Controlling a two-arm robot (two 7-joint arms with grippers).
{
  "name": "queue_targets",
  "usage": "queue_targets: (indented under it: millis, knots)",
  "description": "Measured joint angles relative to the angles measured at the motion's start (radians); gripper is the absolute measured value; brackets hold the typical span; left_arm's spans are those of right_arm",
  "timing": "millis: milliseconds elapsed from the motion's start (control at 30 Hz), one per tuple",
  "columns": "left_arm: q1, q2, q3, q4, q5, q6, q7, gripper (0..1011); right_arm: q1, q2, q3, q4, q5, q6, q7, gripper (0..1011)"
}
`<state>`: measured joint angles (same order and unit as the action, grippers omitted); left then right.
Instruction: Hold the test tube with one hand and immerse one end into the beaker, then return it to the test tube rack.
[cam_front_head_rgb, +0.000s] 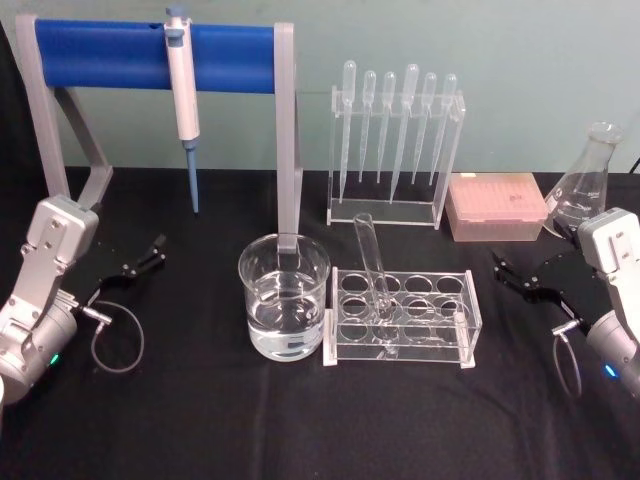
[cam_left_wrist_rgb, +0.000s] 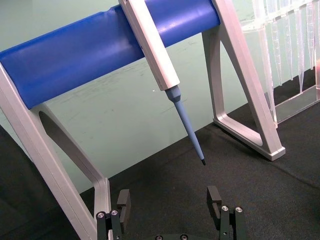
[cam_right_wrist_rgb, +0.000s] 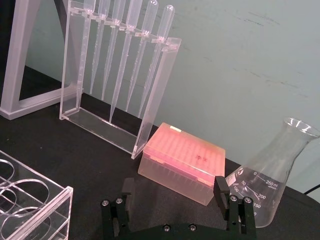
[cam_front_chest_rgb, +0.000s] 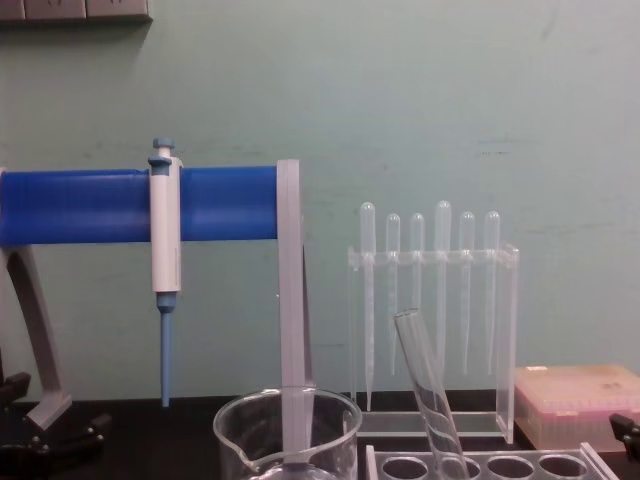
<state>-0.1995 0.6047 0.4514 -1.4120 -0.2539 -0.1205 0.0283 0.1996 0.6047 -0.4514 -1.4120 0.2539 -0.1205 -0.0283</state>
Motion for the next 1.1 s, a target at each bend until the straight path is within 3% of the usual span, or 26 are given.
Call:
queue_targets:
  millis: [1100]
  knots:
    - [0.0, 0.0, 0.0, 0.0, 0.0, 0.0, 0.0, 1000, -0.011, 0.002, 0.009, -0.016, -0.002, 0.0, -0.004, 1002]
